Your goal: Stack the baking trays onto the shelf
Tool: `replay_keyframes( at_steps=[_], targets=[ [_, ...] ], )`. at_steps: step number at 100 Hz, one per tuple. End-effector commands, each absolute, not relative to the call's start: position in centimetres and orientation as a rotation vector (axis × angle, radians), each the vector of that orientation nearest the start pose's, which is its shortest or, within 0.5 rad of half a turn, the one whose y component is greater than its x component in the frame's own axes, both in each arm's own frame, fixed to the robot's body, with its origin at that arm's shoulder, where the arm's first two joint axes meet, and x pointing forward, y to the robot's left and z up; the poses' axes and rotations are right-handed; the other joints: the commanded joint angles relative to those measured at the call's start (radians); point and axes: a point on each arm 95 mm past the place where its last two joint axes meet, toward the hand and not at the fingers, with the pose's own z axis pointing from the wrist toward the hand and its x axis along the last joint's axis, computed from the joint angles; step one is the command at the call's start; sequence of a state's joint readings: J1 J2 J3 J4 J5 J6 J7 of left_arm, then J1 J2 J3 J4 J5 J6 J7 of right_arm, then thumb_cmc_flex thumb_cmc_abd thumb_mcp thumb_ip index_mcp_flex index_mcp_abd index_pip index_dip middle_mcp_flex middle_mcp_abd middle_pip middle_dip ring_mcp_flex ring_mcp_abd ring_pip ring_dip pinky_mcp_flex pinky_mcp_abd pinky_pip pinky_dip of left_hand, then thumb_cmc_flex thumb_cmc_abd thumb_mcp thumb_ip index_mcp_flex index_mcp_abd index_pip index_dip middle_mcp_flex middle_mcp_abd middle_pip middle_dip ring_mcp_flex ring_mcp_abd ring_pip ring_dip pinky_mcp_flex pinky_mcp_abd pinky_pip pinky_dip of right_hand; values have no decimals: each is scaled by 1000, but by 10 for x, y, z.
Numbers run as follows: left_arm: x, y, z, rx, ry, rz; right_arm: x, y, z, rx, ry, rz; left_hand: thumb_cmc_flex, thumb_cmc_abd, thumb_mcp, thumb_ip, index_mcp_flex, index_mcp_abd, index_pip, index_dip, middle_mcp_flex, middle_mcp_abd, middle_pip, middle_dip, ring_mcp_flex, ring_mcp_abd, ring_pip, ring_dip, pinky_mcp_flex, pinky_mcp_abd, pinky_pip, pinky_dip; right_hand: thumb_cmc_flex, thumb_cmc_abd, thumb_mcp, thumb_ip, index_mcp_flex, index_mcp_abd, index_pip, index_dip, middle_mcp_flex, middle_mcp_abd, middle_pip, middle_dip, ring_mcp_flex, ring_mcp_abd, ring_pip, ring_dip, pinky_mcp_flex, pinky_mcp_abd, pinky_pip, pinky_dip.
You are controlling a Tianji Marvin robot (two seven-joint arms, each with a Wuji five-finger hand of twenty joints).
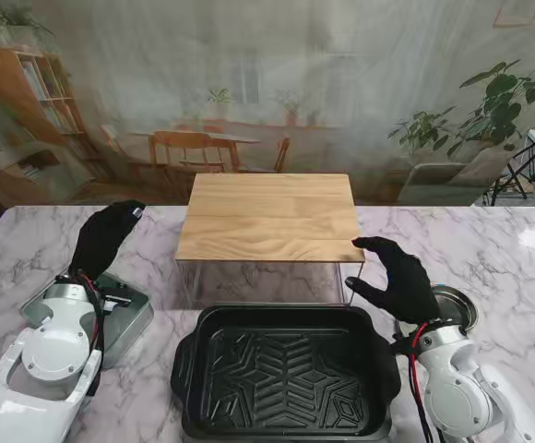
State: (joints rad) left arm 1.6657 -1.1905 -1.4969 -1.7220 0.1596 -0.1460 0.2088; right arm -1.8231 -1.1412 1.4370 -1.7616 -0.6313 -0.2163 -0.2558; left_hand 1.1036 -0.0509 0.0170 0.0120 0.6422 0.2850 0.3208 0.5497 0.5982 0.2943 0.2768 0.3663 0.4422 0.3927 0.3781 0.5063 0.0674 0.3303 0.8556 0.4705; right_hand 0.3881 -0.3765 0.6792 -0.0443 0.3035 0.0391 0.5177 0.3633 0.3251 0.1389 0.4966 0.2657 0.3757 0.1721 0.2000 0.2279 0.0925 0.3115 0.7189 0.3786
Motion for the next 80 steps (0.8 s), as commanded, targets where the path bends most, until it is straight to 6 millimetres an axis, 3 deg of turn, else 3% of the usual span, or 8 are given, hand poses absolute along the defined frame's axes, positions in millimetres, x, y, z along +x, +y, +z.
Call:
replay_keyframes(
  at_steps=[1, 51, 80],
  targets=[
    [397, 69, -256, -1682, 455, -2157, 345, -39, -297, 1389, 973, 1943, -2, 54, -19, 10, 9, -19, 11, 6, 19, -16, 18, 12, 7, -6, 27, 11, -9, -1, -1, 17, -29, 29, 19, -21, 12, -31, 8, -14, 19, -6, 7, 10, 7, -27, -43, -13, -5, 2, -19, 12],
    [394, 68, -254, -1676, 455, -2177, 345, -39, -298, 1402, 975, 1945, -2, 55, -19, 10, 10, -18, 10, 5, 20, -15, 17, 13, 5, -6, 27, 11, -11, 0, -1, 18, -29, 29, 18, -20, 11, -30, 11, -18, 19, -2, 10, 12, 7, -23, -39, -11, -4, 0, -18, 15],
    [383, 67, -250, -1665, 527, -2182, 340, -43, -298, 1398, 949, 1950, -4, 55, -20, 9, 11, -19, 10, 5, 20, -14, 17, 12, 6, -5, 27, 11, -9, 0, 0, 18, -28, 28, 18, -20, 11, -31, 10, -19, 19, -1, 9, 12, 5, -20, -38, -10, -10, 1, -19, 15]
  ],
)
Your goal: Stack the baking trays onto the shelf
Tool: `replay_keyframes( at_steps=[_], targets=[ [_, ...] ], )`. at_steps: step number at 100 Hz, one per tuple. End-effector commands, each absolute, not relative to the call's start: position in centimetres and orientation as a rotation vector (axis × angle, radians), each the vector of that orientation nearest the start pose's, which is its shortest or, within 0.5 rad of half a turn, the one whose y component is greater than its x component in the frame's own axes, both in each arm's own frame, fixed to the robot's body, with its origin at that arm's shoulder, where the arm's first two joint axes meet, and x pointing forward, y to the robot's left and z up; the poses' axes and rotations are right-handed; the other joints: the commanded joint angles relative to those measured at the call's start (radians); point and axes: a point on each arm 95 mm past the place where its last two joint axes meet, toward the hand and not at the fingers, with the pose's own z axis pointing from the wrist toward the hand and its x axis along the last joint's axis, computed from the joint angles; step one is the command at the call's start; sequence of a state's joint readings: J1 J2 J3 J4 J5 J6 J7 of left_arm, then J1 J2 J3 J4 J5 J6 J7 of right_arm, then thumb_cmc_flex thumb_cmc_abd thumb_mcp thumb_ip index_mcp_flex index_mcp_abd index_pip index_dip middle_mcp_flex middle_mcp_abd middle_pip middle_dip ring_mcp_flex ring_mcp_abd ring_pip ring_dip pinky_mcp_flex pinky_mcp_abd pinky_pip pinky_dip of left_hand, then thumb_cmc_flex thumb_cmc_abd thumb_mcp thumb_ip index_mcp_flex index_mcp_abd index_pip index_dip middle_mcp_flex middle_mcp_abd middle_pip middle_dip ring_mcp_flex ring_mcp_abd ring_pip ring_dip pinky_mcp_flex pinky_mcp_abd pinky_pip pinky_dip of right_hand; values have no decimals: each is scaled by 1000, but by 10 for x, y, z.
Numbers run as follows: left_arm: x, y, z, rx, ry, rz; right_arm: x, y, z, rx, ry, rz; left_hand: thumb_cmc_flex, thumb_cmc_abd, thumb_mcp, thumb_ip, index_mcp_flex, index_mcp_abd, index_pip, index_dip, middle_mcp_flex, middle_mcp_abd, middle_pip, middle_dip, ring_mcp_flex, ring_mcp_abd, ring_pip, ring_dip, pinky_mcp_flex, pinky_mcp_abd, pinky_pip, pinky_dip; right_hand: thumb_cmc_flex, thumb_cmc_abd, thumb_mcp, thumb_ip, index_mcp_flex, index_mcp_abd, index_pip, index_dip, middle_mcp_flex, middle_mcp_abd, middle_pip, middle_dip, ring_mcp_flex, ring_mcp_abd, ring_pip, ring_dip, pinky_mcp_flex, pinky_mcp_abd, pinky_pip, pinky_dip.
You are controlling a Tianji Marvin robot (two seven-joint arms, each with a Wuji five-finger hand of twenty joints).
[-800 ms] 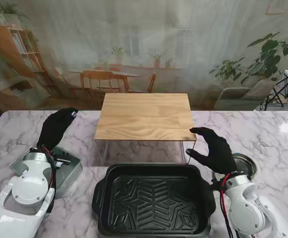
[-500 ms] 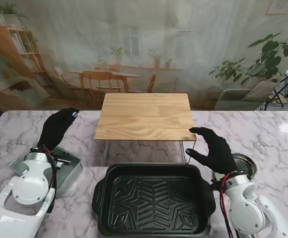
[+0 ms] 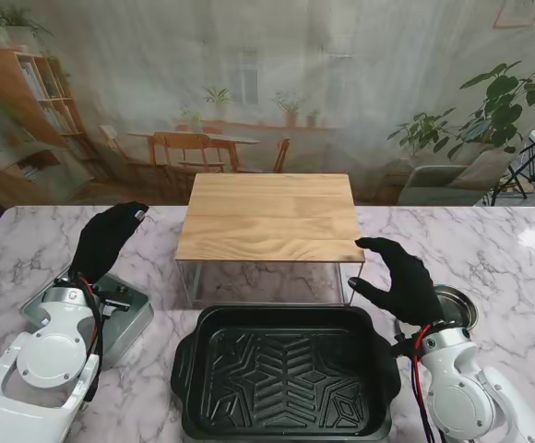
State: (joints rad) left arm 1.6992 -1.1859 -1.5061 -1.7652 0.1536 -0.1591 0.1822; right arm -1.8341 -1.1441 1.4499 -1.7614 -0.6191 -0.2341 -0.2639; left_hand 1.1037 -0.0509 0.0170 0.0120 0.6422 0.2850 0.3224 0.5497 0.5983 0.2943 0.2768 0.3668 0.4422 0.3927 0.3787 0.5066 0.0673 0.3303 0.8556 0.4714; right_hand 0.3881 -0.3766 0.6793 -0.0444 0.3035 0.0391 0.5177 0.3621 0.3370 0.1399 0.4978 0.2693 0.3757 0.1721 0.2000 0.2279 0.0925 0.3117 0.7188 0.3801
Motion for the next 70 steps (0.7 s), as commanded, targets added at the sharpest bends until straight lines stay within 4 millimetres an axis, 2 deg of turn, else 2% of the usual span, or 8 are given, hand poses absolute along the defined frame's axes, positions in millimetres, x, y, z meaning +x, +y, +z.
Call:
replay_keyframes(
  at_steps=[1, 20, 31, 40, 48, 70],
  targets=[
    [382, 68, -250, -1664, 534, -2179, 340, -43, -298, 1398, 949, 1950, -4, 55, -20, 10, 11, -19, 8, 5, 20, -13, 16, 12, 6, -5, 27, 10, -10, 0, 0, 17, -28, 29, 18, -20, 12, -31, 11, -18, 7, -1, 8, 8, 6, -20, -38, -10, -10, 1, -19, 14],
    [365, 90, -244, -1611, 639, -2134, 337, -43, -297, 1390, 938, 1950, -3, 53, -20, 9, 13, -17, 6, 5, 22, -11, 13, 10, 7, -2, 25, 10, -8, 1, 1, 17, -29, 29, 17, -20, 13, -31, 10, -19, 8, -1, 8, 8, 5, -20, -38, -10, -5, 1, -17, 14],
    [355, 95, -239, -1585, 681, -2147, 336, -43, -297, 1389, 930, 1947, -4, 51, -21, 8, 14, -16, 5, 5, 23, -10, 12, 10, 7, 0, 25, 9, -7, 1, 2, 17, -27, 29, 17, -20, 12, -32, 10, -19, 8, -1, 8, 8, 5, -20, -38, -9, -5, 0, -17, 15],
    [349, 94, -236, -1580, 729, -2168, 336, -43, -297, 1387, 927, 1945, -5, 47, -22, 7, 16, -19, 5, 6, 28, -12, 12, 9, 14, -1, 27, 9, 3, -4, 6, 17, -27, 28, 17, -20, 12, -30, 10, -19, 8, 0, 8, 8, 6, -20, -37, -9, -4, -1, -17, 15],
    [343, 88, -233, -1654, 770, -2222, 335, -44, -297, 1385, 924, 1945, -2, 29, -19, 9, 11, -22, -1, 5, 23, -9, -4, 0, 10, -1, 12, -2, 11, -24, -2, 6, -28, 29, 17, -20, 12, -30, 11, -19, 8, 0, 8, 8, 5, -20, -37, -9, -5, 0, -17, 15],
    [339, 75, -232, -1631, 1093, -2217, 335, -45, -297, 1382, 920, 1946, -34, 11, -26, 0, -42, -55, -76, -29, -43, -27, -98, -72, -18, -40, -57, -70, 17, -94, -91, -71, -27, 27, 18, -20, 11, -31, 11, -19, 9, 0, 9, 8, 6, -20, -37, -9, -8, 1, -18, 15]
  ],
)
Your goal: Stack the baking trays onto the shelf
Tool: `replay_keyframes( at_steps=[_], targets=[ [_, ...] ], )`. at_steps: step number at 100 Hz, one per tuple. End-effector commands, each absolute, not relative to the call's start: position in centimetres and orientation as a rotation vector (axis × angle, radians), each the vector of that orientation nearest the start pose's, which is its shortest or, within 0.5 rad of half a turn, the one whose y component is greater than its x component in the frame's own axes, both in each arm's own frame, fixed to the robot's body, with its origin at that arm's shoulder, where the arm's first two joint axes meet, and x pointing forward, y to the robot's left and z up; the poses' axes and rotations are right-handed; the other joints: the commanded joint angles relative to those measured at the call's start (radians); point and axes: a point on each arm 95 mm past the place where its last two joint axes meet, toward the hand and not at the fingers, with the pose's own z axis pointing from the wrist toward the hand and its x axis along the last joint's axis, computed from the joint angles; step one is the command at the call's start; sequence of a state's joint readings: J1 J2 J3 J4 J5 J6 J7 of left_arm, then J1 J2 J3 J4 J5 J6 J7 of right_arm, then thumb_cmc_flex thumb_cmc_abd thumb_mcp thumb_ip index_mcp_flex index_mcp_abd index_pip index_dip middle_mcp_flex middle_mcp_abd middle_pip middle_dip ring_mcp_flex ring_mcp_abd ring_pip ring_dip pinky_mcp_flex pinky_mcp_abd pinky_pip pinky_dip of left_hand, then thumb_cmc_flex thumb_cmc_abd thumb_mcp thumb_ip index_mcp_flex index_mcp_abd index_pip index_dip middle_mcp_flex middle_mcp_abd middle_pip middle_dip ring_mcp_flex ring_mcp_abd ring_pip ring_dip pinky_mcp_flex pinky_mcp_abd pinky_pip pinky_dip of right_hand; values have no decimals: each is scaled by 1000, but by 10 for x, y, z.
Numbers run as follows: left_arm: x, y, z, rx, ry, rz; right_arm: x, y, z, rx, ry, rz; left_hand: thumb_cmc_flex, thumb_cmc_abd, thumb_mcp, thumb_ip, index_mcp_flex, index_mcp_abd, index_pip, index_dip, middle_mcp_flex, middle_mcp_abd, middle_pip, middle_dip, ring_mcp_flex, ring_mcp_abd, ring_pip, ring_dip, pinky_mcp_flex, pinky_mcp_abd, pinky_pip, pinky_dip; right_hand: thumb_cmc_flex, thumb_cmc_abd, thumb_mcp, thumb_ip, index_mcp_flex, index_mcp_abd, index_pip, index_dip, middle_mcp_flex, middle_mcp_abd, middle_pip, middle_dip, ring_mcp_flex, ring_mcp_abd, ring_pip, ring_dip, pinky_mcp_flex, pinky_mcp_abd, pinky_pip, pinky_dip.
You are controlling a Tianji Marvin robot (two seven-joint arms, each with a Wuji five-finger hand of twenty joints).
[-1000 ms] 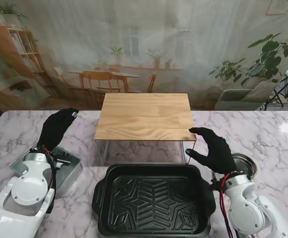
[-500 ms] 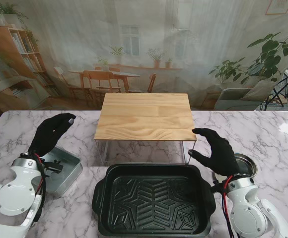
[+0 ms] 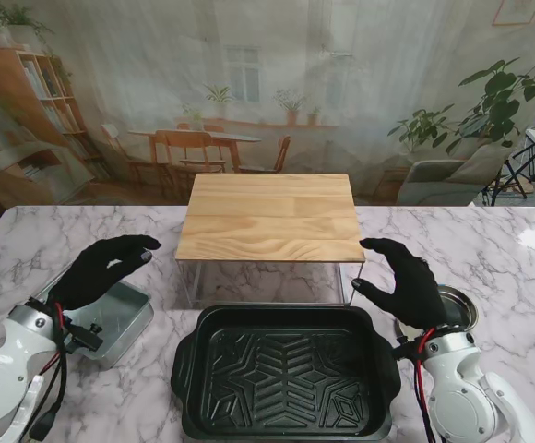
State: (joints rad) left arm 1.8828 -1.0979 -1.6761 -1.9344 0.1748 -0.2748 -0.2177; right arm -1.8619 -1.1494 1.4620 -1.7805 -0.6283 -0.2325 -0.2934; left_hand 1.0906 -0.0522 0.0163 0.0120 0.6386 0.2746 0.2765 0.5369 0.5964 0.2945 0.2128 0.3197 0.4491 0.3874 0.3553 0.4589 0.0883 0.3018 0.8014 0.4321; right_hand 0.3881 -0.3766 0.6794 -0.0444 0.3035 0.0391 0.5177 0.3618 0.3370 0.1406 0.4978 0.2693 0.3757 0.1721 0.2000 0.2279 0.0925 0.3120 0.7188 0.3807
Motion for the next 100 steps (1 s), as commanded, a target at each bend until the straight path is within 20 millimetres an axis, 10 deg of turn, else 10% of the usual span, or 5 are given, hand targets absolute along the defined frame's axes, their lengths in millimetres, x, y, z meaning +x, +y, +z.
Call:
replay_keyframes(
  at_steps=[1, 25, 64, 100],
  targets=[
    [339, 74, -232, -1629, 1108, -2216, 335, -46, -297, 1382, 920, 1945, -22, 12, -26, 0, -42, -44, -38, -22, -47, -28, -39, -29, -28, -37, -38, -27, -5, -70, -46, -37, -27, 27, 18, -20, 11, -31, 11, -19, 8, 0, 9, 8, 5, -20, -37, -9, -8, 0, -18, 14],
    [340, 56, -232, -1564, 1452, -2198, 335, -47, -297, 1381, 919, 1947, -57, 2, -34, -5, -151, -66, -116, -99, -206, -52, -127, -79, -135, -81, -106, -73, -58, -127, -156, -96, -28, 27, 18, -20, 10, -31, 9, -20, 8, 0, 9, 8, 4, -21, -38, -9, -9, 1, -19, 14],
    [342, 1, -227, -1549, 1755, -2303, 335, -49, -296, 1375, 907, 1953, -72, 39, -33, -9, -143, -69, -111, -98, -129, -51, -131, -44, -121, -79, -101, -62, -46, -120, -151, -95, -28, 29, 17, -20, 10, -31, 9, -20, 8, 0, 10, 9, 5, -19, -38, -9, -6, 0, -19, 15],
    [339, -4, -260, -1467, 1958, -2236, 334, -50, -295, 1374, 897, 1958, -43, 10, -20, -13, 78, -93, 78, 73, 154, -78, 9, 72, 78, -53, 8, 28, 45, -38, 10, -17, -28, 31, 16, -20, 10, -30, 9, -20, 10, 1, 12, 10, 5, -19, -36, -8, -8, 1, -21, 16]
  ],
)
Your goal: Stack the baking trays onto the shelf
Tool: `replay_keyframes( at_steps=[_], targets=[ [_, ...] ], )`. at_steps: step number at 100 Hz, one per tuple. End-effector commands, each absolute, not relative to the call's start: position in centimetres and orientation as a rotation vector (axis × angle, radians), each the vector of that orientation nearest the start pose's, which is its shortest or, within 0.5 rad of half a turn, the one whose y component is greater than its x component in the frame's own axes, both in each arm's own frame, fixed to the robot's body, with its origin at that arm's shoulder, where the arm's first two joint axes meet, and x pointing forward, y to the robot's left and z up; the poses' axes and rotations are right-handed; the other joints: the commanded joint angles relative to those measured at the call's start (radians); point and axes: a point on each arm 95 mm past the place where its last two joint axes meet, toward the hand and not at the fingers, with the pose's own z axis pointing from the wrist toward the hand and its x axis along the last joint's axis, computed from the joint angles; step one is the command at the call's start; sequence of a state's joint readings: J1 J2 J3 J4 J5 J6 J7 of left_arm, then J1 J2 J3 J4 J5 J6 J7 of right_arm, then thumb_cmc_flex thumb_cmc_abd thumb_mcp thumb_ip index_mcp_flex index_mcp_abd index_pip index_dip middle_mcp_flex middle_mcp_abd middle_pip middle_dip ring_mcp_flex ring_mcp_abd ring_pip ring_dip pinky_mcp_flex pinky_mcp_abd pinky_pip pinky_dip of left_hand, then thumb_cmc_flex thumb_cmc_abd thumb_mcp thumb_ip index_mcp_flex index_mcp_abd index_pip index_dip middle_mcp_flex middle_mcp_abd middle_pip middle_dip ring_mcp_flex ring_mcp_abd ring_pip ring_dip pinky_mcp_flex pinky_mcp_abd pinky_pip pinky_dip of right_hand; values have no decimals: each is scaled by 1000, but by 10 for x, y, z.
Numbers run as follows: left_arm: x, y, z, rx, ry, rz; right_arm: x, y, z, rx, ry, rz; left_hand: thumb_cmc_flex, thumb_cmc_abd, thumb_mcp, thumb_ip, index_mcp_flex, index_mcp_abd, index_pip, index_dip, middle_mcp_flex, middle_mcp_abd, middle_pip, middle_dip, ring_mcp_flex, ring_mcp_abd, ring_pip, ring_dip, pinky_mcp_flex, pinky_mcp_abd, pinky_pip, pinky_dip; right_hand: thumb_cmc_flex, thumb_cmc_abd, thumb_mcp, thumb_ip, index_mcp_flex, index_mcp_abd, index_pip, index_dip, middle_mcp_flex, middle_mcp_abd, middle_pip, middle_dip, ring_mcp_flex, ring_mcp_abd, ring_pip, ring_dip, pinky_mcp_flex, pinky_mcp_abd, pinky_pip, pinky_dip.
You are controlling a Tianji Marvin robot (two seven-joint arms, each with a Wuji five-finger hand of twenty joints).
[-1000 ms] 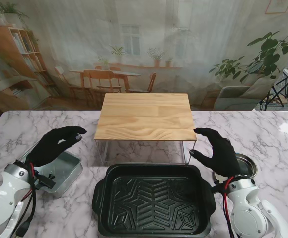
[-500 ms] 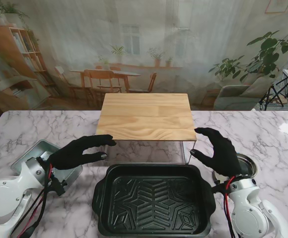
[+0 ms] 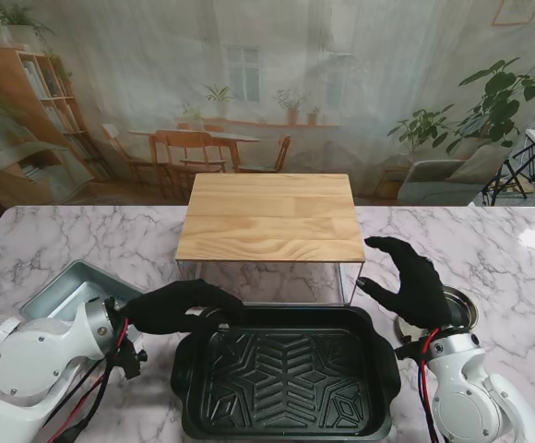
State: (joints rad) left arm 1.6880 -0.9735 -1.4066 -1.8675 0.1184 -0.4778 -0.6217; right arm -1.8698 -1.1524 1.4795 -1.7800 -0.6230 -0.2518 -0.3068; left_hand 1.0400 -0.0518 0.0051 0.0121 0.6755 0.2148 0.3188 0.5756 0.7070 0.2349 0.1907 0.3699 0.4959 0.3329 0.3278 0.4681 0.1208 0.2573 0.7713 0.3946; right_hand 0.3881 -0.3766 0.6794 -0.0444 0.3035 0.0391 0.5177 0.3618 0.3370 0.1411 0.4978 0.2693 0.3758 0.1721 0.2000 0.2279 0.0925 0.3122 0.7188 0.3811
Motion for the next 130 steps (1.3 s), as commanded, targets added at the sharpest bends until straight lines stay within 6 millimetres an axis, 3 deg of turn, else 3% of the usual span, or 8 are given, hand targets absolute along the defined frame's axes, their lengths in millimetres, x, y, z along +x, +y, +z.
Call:
replay_keyframes(
  at_steps=[1, 22, 71, 103, 130],
  targets=[
    [339, -4, -261, -1472, 1960, -2233, 334, -50, -295, 1374, 897, 1958, 8, 10, -9, -13, 43, -33, 39, 37, 47, -30, 35, 23, 32, 1, 37, 20, 12, 7, 41, 21, -28, 31, 16, -20, 10, -30, 9, -20, 10, 0, 13, 10, 6, -19, -36, -8, -8, 1, -21, 15],
    [336, -4, -285, -1569, 2010, -2192, 335, -49, -295, 1381, 903, 1955, 5, 11, -9, -14, 64, -49, 71, 34, 60, -46, 78, 34, 52, -7, 47, 27, 17, -11, 47, 23, -28, 33, 14, -19, 9, -30, 9, -20, 8, 4, 12, 10, 5, -19, -36, -7, -8, 0, -21, 16],
    [349, -10, -324, -1456, 2190, -1975, 336, -47, -296, 1391, 906, 1950, 1, 19, -6, -14, 31, -66, 77, -1, 25, -73, 78, 9, 26, -30, 20, 10, 0, -36, 21, 11, -28, 36, 11, -19, 9, -30, 8, -20, 9, 2, 12, 10, 4, -19, -37, -7, -9, 0, -23, 17],
    [358, -10, -337, -1355, 2262, -1879, 337, -47, -297, 1398, 905, 1945, 2, 13, -6, -15, 106, -101, 155, 14, 113, -94, 121, 17, 95, -56, 53, 17, 17, -45, 35, 17, -27, 38, 9, -19, 9, -29, 8, -20, 8, 1, 12, 10, 3, -19, -38, -7, -9, 0, -24, 17],
    [361, -4, -339, -1267, 2328, -1820, 338, -47, -298, 1402, 902, 1943, -29, 10, -9, -18, 152, -117, 321, 60, 193, -106, 173, 49, 146, -47, 97, 41, 29, -42, 51, 24, -27, 41, 7, -18, 8, -29, 7, -20, 8, 3, 13, 10, 3, -18, -38, -7, -9, 0, -24, 18]
  ],
)
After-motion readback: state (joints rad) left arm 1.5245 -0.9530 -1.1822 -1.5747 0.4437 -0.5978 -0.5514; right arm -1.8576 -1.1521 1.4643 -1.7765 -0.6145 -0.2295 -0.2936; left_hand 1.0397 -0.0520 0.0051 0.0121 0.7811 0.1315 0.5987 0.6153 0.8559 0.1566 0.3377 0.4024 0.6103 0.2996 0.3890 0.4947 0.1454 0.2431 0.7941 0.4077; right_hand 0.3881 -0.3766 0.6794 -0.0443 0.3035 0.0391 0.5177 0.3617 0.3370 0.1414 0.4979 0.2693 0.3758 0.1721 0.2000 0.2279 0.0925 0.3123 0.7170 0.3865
